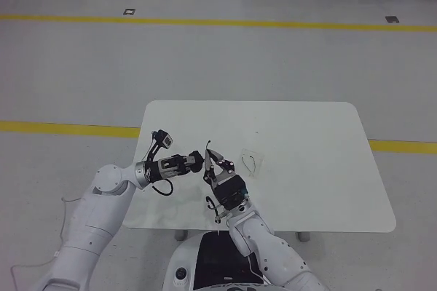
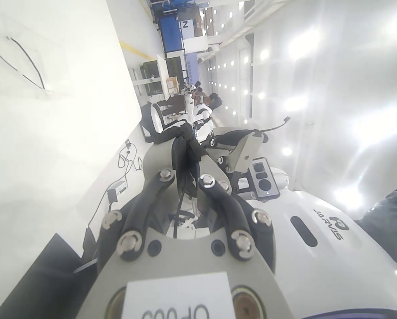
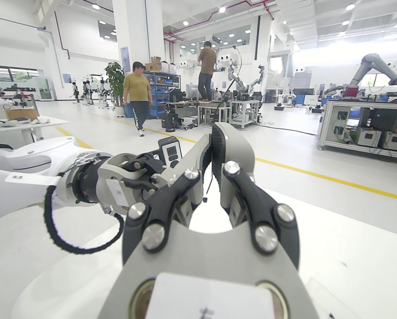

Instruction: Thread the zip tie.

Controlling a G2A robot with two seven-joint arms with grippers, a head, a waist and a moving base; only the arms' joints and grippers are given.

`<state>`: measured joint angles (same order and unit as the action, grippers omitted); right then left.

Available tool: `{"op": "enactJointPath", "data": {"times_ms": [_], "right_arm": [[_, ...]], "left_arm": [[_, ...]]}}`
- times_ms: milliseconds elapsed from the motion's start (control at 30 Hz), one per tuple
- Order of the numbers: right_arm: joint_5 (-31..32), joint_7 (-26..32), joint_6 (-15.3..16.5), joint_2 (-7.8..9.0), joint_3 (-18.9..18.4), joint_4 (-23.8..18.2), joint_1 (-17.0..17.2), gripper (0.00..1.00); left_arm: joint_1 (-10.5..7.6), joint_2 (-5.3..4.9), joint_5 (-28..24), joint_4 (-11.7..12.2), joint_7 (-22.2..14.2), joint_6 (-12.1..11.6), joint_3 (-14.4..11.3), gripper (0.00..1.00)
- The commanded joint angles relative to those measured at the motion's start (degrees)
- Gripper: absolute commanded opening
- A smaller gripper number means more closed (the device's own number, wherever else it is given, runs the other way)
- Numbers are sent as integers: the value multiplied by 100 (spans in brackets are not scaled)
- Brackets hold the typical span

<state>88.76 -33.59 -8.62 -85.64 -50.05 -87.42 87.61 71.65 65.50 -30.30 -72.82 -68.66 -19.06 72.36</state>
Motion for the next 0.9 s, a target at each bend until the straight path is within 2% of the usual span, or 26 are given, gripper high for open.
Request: {"op": "enactJointPath", "data": {"times_ms": [0, 300, 867], "right_arm": [[53, 21, -47, -2, 14, 15, -8, 0], [120, 18, -212, -17, 142, 138, -91, 0], [119, 25, -261, -36, 139, 234, -130, 0]], "left_arm": [[0, 0, 0, 0, 0, 0, 0, 0], [0, 0, 0, 0, 0, 0, 0, 0], [0, 0, 0, 0, 0, 0, 0, 0]]}}
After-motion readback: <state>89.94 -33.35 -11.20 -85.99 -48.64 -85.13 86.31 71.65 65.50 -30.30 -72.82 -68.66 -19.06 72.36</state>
